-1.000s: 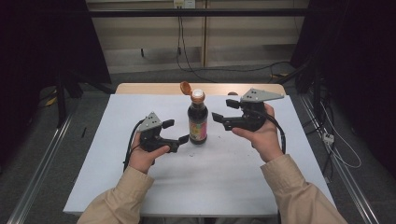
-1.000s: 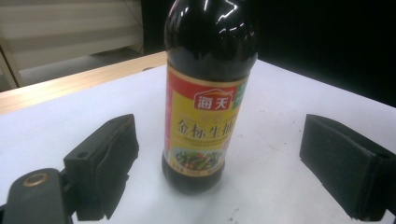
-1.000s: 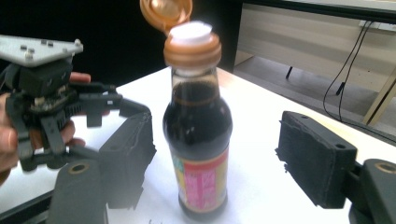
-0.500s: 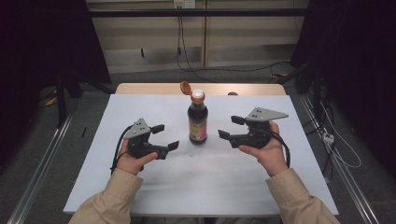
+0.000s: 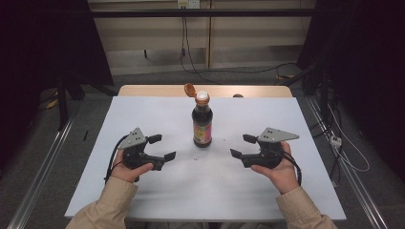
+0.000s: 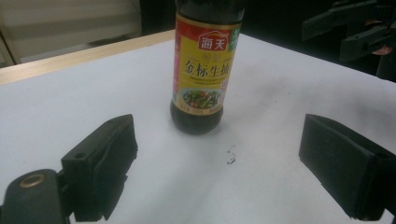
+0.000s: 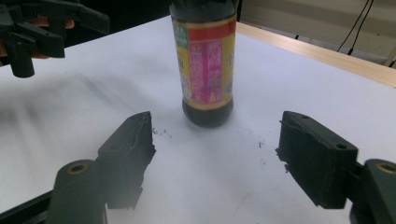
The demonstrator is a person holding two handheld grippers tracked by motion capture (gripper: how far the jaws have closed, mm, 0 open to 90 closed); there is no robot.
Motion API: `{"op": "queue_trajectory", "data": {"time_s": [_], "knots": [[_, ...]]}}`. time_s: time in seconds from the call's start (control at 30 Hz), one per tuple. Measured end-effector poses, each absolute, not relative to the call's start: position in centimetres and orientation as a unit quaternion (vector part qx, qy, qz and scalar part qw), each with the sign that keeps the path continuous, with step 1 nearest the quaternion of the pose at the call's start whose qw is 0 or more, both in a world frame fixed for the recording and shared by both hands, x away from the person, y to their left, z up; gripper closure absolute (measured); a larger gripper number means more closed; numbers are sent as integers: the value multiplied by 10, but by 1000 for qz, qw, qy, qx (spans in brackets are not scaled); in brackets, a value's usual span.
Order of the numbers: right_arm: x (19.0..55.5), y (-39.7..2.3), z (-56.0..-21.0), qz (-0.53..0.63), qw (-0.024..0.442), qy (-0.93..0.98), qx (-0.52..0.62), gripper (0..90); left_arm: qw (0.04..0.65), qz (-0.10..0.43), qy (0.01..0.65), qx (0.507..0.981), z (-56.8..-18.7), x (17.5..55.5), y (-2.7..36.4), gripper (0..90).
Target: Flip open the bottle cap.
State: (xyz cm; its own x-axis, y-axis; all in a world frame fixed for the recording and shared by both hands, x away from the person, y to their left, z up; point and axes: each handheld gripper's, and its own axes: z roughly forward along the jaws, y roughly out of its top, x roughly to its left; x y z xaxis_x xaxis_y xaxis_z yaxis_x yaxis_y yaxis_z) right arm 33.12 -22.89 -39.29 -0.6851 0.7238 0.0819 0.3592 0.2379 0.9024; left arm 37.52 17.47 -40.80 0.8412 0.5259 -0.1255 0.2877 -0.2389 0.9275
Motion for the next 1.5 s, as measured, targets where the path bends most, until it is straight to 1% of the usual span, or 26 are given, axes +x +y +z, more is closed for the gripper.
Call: {"op": "queue_trajectory", "data": {"time_s": [0.43, 1.0, 1.5], "knots": [[314, -248, -418, 494, 180, 765, 372, 265, 553, 112, 272, 780, -417, 366, 200, 110], [301, -263, -433, 482, 181, 768, 381, 263, 540, 111, 281, 786, -426, 360, 218, 118], [291, -279, -440, 486, 184, 758, 396, 258, 532, 115, 292, 786, -431, 354, 229, 118]]}}
